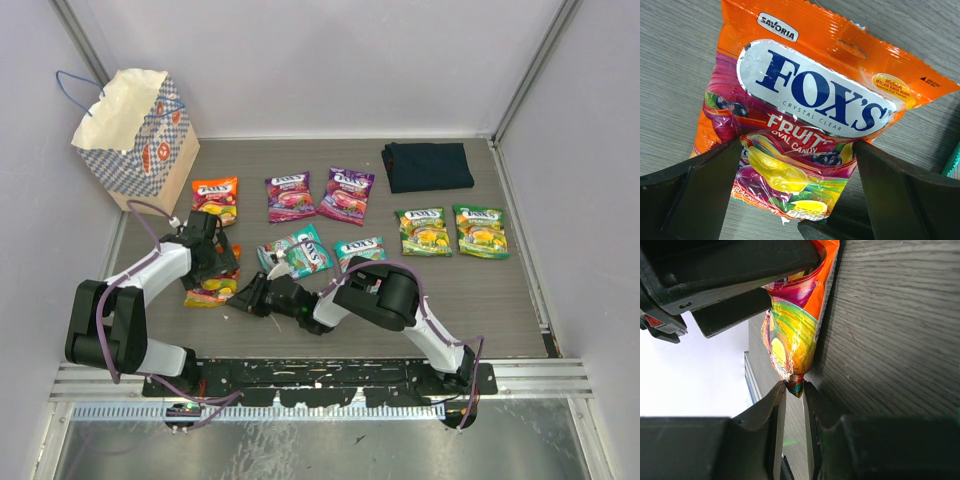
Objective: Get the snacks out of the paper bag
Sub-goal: Adjust the snack at the center of the board.
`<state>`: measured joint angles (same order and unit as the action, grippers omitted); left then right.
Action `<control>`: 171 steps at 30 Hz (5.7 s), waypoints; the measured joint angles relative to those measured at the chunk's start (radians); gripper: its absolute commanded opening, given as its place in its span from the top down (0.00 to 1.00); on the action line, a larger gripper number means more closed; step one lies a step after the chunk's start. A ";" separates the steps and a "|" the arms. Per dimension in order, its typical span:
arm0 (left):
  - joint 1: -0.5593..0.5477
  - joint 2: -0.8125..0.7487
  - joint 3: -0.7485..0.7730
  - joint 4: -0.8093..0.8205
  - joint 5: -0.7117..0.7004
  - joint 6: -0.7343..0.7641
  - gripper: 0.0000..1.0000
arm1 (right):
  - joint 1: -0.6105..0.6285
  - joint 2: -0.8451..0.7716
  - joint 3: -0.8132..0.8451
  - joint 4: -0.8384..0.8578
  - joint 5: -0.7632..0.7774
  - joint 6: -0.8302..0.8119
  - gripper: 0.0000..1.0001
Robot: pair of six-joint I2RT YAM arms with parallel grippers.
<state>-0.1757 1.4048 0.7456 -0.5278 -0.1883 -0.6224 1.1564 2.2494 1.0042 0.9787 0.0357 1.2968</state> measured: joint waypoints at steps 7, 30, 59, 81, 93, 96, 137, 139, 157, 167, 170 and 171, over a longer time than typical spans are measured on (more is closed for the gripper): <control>0.000 0.001 0.000 0.000 0.000 0.003 0.01 | 0.000 0.000 0.000 0.001 -0.004 -0.009 0.89; -0.003 0.015 0.015 -0.022 0.021 0.003 0.01 | 0.011 -0.067 -0.032 -0.095 -0.072 -0.295 0.91; 0.000 0.018 0.018 -0.018 0.001 0.010 0.01 | 0.051 -0.293 -0.242 0.039 -0.070 -0.505 0.04; 0.000 0.018 0.018 -0.017 0.001 0.011 0.01 | 0.059 -0.113 0.036 -0.142 -0.003 -0.613 0.07; 0.001 0.018 0.018 -0.016 0.001 0.016 0.01 | 0.049 -0.100 0.054 -0.147 -0.055 -0.573 0.22; 0.001 0.018 0.018 -0.016 0.000 0.021 0.01 | 0.045 -0.100 0.054 -0.158 -0.071 -0.551 0.37; 0.007 0.030 0.024 -0.021 -0.025 0.033 0.01 | -0.008 -0.036 0.138 -0.330 -0.267 -0.159 0.46; 0.008 0.036 0.031 -0.023 -0.027 0.028 0.01 | -0.008 -0.056 0.141 -0.340 -0.317 -0.145 0.31; -0.031 -0.248 0.125 -0.109 -0.006 0.129 0.02 | -0.286 -0.969 -0.470 -0.537 -0.227 -0.460 0.00; -0.397 -0.299 0.156 0.130 0.027 0.382 0.02 | -0.505 -1.019 -0.198 -1.088 0.154 -0.770 0.00; -0.507 -0.103 0.179 0.211 -0.005 0.504 0.02 | -0.625 -0.943 -0.113 -1.165 0.171 -0.830 0.00; -0.516 -0.083 0.188 0.229 -0.010 0.539 0.02 | -0.655 -0.911 -0.097 -1.190 0.177 -0.845 0.00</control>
<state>-0.6918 1.3216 0.9340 -0.2993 -0.1982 -0.0837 0.5014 1.3384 0.9077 -0.2115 0.2127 0.4515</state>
